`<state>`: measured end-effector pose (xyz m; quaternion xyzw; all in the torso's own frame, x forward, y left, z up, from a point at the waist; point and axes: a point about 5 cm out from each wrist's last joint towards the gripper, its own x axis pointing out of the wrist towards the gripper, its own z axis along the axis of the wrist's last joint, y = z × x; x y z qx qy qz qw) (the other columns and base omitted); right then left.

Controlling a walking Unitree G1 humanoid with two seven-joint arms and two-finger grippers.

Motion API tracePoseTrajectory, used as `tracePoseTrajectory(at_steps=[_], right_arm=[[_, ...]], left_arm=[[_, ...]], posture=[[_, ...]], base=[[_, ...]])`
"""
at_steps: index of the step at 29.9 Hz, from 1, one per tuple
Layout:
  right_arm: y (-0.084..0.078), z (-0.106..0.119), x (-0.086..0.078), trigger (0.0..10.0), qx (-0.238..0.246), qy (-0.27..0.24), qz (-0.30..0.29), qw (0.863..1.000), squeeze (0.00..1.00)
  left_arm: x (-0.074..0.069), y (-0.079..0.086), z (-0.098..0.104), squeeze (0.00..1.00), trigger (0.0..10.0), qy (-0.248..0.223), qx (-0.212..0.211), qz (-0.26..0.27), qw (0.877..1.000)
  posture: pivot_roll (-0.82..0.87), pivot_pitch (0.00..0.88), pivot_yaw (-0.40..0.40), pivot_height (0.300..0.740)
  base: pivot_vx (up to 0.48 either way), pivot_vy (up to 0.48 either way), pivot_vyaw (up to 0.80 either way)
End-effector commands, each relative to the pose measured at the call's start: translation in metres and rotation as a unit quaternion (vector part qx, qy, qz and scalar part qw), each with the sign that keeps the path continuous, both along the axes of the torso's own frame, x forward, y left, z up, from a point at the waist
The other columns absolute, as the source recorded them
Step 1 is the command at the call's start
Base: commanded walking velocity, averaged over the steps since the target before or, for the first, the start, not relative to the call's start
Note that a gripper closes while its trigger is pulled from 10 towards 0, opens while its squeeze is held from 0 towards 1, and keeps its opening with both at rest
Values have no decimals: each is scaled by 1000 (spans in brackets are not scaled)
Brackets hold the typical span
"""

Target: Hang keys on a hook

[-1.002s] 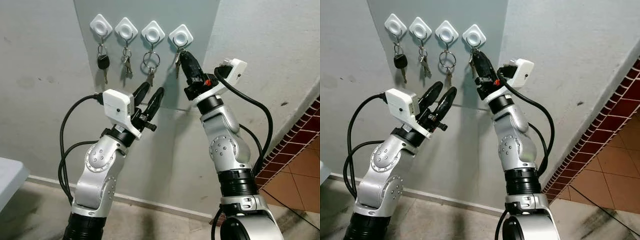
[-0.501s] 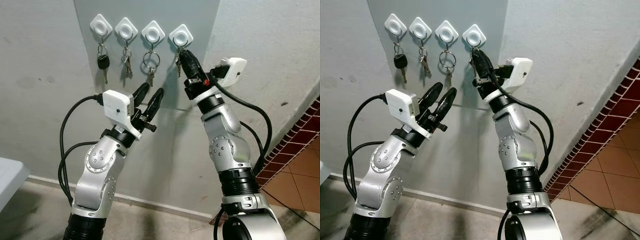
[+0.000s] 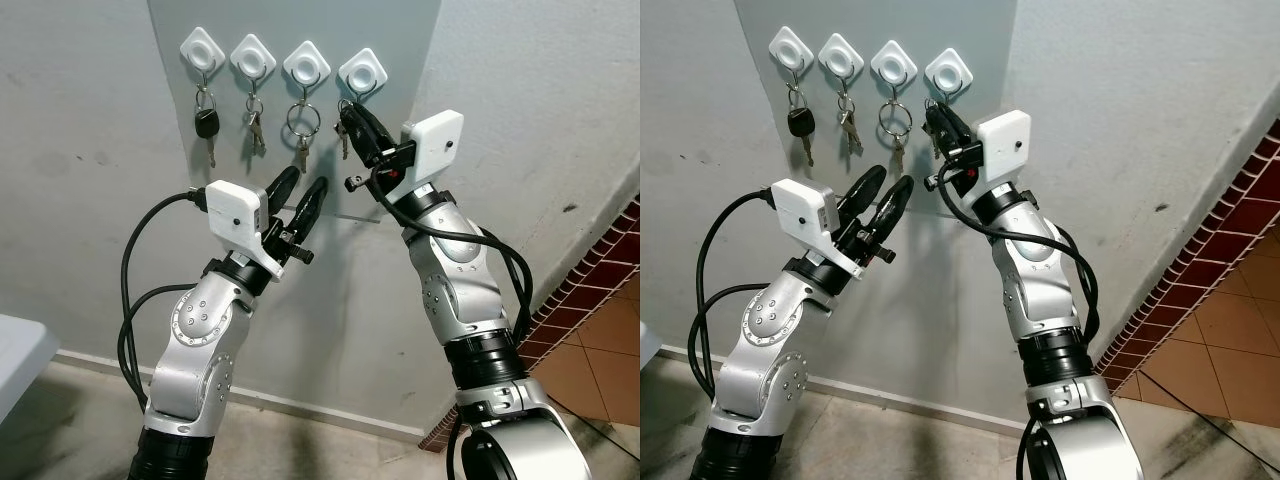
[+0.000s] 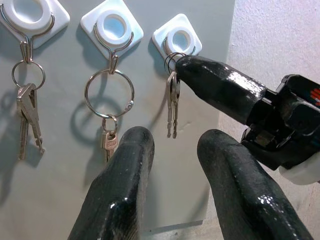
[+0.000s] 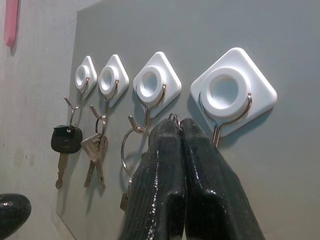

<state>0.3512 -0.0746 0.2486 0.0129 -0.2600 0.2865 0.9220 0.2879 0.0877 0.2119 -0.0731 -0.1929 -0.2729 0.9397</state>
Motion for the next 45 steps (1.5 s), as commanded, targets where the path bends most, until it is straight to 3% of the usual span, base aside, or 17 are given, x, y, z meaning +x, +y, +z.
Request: tracePoseTrajectory(at_steps=[1,11,15,17,23,33,45], right_arm=[[2,5,1,10000,1,-9,1,1000,0],[6,5,-5,10000,84,15,60,995,0],[5,9,-8,10000,124,24,88,988,0],[1,12,-6,10000,166,41,95,981,0],[-3,12,-3,10000,210,67,99,970,0],[-3,6,-1,10000,222,114,103,963,0],[-4,7,0,10000,234,126,109,958,0]], left_arm=[[-1,-1,5,0,10000,-7,-2,-1,1000],[-2,-1,4,0,10000,-6,-3,-1,1000],[-2,0,4,0,10000,-5,-3,0,1000],[-2,0,5,0,10000,-5,-4,0,1000],[-2,-1,5,0,10000,-6,-4,0,1000],[-2,-1,5,0,10000,-5,-3,-1,1000],[-2,-1,5,0,10000,-3,-6,0,1000]], posture=[[110,0,-36,736],[110,0,-36,736],[109,0,-36,736],[110,0,-36,736],[110,0,-35,736],[109,0,-32,736],[110,0,-32,736]], base=[[0,0,0],[0,0,0],[0,0,0],[0,0,0],[0,0,0],[0,0,0],[0,0,0]])
